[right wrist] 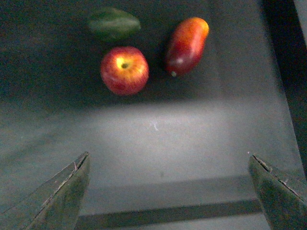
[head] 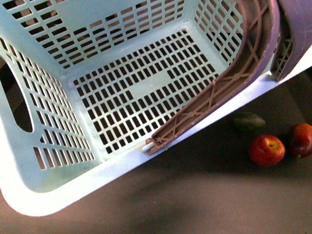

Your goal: Pick apple with right arm and hold basket with left

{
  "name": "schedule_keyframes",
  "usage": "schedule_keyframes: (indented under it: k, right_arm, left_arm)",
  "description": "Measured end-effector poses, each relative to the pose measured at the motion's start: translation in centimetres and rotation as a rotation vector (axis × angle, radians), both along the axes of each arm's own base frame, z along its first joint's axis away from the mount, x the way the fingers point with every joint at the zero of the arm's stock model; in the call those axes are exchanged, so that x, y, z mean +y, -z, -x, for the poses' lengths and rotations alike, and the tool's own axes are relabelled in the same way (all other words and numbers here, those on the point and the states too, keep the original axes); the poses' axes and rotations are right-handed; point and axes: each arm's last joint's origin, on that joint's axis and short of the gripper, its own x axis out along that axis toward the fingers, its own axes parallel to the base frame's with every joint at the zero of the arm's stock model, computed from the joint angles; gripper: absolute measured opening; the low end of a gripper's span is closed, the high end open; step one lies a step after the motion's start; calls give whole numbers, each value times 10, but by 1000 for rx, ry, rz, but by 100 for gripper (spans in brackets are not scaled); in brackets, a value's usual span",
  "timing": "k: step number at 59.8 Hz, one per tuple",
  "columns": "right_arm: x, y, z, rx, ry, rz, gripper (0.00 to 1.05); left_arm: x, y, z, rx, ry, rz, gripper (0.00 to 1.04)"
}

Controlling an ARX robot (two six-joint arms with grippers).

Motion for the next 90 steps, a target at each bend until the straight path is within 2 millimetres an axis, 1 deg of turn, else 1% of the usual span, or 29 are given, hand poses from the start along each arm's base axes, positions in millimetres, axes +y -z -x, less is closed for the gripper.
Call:
schedule_keyframes:
  k: [3,6,8,13,18,23,29,55,65,76,85,90]
  right_arm:
    - [1,7,-10,2,-22,16,96]
    - [3,18,-23,20,-46,32,96]
    - [3,22,-27,31,-56,39,96]
    - [5,41,-41,88,-90,52,96]
    - [7,55,-50,129,-110,43,96]
    - [7,63,-59,149,-122,35,96]
    - [8,72,-74,168,-130,25,96]
    - [17,119,-161,228,-58,-94,96]
    - [15,130,-181,239,-30,-103,96]
    - [15,138,-193,246,-24,-116,96]
    - [15,145,-196,259,-6,-124,96]
    - [15,149,-195,269,9,-130,87]
  left_arm:
    - [0,0,0,0,0,0,16]
    - [0,0,0,0,2,0,16]
    - [0,0,0,1,3,1,16]
    - [0,0,0,2,6,2,16]
    - [0,0,0,1,6,2,16]
    - [0,0,0,1,6,2,16]
    - [0,0,0,1,5,2,16]
    - [0,0,0,1,3,1,16]
    - [0,0,0,1,4,1,16]
    - [0,0,0,1,4,1,16]
    - [0,0,0,1,4,1,16]
    - [0,0,0,1,3,1,16]
